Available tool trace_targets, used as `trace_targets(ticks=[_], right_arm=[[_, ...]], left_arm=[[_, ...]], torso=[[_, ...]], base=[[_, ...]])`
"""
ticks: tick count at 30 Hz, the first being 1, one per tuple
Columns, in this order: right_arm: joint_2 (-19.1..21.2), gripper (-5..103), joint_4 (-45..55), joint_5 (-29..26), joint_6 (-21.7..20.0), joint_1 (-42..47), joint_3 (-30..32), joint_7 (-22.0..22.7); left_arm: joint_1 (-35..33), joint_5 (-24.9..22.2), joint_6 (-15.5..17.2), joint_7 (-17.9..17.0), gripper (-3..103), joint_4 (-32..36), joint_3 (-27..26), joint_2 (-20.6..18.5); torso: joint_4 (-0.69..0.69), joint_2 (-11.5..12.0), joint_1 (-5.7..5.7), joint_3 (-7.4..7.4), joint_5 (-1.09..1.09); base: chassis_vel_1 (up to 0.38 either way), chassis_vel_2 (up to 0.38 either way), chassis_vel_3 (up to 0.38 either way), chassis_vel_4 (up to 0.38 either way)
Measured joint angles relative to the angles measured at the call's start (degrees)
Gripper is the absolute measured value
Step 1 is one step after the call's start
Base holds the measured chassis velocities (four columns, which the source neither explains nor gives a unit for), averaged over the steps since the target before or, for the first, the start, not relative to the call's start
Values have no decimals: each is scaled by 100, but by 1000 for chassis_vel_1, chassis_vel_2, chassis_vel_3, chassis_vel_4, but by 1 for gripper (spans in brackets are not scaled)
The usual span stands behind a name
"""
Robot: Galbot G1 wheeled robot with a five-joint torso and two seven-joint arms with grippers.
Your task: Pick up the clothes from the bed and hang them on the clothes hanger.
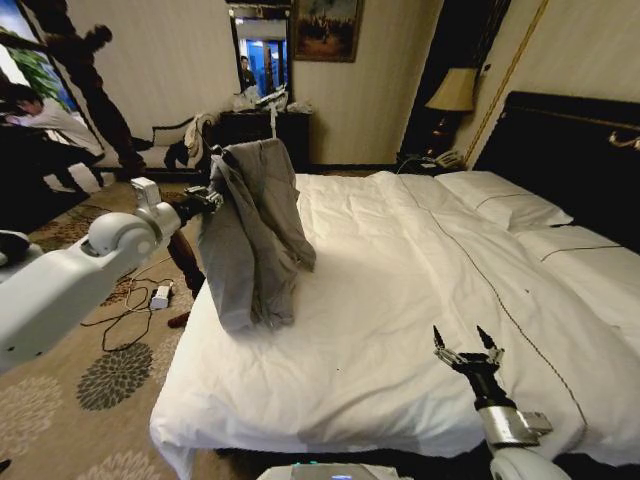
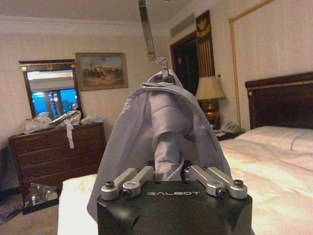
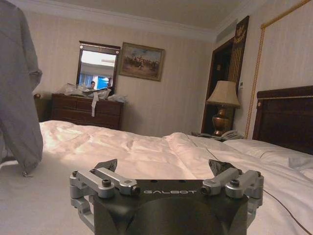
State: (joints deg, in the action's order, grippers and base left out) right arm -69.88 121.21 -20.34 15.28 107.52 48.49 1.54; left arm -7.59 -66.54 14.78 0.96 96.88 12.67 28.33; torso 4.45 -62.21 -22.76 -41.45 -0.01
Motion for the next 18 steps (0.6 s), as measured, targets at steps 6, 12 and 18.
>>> trace_targets(ticks=[6,12,18], right_arm=[[0,100,0,-1,-1,0,0,3],[1,100,0,-1,-1,0,-1,3],[1,100,0,-1,-2,0,-1,3]], left_arm=[[859,-236,211,-364,16,-456,587,521],[1757,-722,567,-1076,16,-802,1113,937],[2322,-991,855,-1500,16,-1172,1412,1218]], torso=[[3,0,-1,-1,0],[2,0,-1,-1,3],[0,0,-1,-1,0]], base=[[0,0,0,0],[0,0,0,0],[0,0,0,0]])
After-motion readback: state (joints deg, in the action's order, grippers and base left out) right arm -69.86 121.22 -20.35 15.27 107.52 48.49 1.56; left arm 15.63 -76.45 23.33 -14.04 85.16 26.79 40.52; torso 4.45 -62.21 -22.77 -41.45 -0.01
